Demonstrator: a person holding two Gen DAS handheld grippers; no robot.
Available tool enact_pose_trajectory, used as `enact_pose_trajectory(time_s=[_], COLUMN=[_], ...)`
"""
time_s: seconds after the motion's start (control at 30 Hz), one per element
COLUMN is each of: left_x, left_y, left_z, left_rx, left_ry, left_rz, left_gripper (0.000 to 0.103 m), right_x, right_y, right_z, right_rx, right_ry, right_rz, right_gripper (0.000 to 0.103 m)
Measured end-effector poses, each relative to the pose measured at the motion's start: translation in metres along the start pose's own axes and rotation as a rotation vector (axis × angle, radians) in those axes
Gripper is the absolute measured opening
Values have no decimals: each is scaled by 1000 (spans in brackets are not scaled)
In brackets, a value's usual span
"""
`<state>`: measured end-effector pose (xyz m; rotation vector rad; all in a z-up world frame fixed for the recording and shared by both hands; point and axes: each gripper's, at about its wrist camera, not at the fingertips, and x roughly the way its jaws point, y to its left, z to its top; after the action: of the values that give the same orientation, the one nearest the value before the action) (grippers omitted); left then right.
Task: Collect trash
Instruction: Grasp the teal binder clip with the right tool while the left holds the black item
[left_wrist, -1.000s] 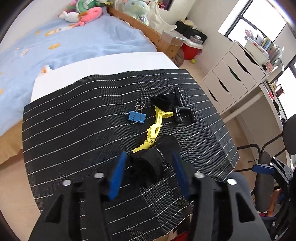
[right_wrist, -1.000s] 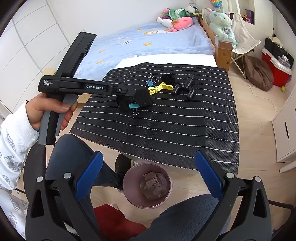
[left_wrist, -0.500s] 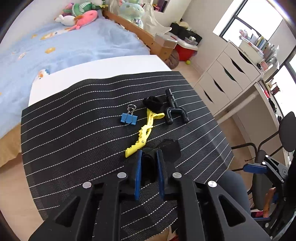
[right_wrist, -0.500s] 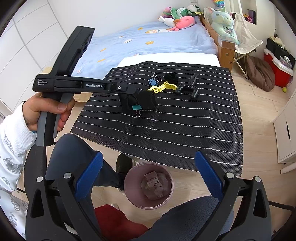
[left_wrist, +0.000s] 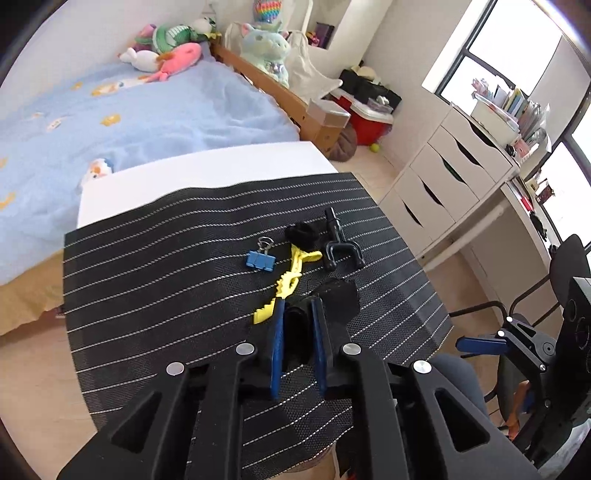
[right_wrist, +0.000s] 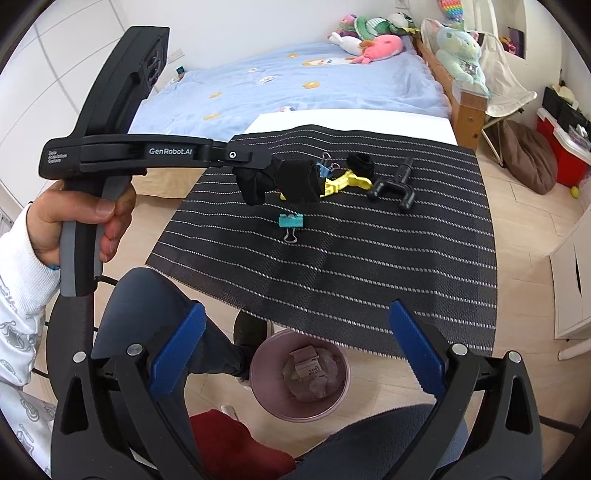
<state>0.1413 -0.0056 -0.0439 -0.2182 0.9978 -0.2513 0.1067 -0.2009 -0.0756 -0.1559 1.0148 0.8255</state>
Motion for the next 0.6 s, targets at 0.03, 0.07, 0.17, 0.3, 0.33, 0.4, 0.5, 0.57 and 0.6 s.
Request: enact_pose_trajectory(time_s=[0.03,0.07,0.17,0.3,0.33,0.4,0.5,0.57,0.6], left_x=[-3,-5,-12,-21,-22,-26,-30,-32,-33], left_y=[2,2,7,13,15,18,25,28,30], left_z=[0,0,-2,-4,-4,-6,-8,-10,-11], left_rx=[-4,-6,-13,-22,-24,-29,-43,-50,-53], left_ry=[-9,-13,-31,-49,-52,-57,-64,-67,-69], left_rz=[7,11,31,47,50,57,63,67,69], left_gripper=[14,14,14,14,14,14,14,14,14], right_x=[1,2,5,15,18,24,35,42,46], right_y=[1,3,6,11,12,13,16,16,16], right_z=[2,5,14,26,30,36,44,49,51], right_rx=[-5,-14,-31,-64,-73,-85,-108,-119,-122], right_ry=[-1,-2,-4,-1,0,4,16,24,27], right_rz=[1,2,3,-2,-3,-4,-11,-13,-12], right_gripper=[98,98,98,98,98,97,97,97,97])
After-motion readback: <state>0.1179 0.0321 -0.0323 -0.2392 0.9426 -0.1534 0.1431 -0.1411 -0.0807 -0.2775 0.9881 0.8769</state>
